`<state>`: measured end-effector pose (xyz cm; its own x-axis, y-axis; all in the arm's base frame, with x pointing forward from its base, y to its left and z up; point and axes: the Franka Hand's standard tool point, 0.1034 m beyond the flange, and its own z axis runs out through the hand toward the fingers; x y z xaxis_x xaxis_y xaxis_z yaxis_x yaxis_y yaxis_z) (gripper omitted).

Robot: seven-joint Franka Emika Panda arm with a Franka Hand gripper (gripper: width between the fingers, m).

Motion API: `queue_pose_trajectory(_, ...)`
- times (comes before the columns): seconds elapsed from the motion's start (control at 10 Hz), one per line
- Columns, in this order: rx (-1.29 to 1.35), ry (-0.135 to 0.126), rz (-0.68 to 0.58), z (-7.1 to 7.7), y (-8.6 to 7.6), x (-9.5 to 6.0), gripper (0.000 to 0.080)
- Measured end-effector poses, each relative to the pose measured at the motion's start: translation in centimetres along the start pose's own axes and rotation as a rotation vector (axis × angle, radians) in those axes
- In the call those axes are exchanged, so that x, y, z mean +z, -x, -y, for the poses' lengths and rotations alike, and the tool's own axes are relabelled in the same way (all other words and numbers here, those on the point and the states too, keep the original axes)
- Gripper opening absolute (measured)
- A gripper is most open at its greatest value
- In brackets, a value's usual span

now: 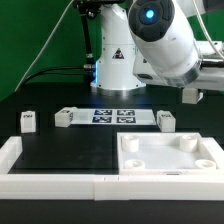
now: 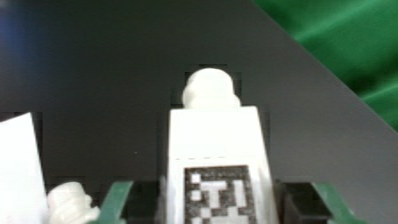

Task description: Assemble one leg

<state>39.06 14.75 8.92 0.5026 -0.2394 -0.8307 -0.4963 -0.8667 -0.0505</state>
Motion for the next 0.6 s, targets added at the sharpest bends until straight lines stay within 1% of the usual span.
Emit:
queue_pose_trajectory(0.2, -0.001, -0.005, -0.023, 0.2, -0.4, -0.1, 0.029)
queue_pose_trajectory(0.3, -0.006, -0.018, -0.109, 0.7, -1.0, -0.4, 0.029)
queue_pose_trajectory(0.4, -0.013, -0.03, -0.221, 1.0, -1.0, -0.7, 0.029)
queue_pose_trajectory(0.5, -0.033, -0.03, -0.299, 0.9, -1.0, -0.8, 0.029)
queue_pose_trajectory(0.6, -0.076, -0.02, -0.399, 0.5, -2.0, -1.6, 0.029)
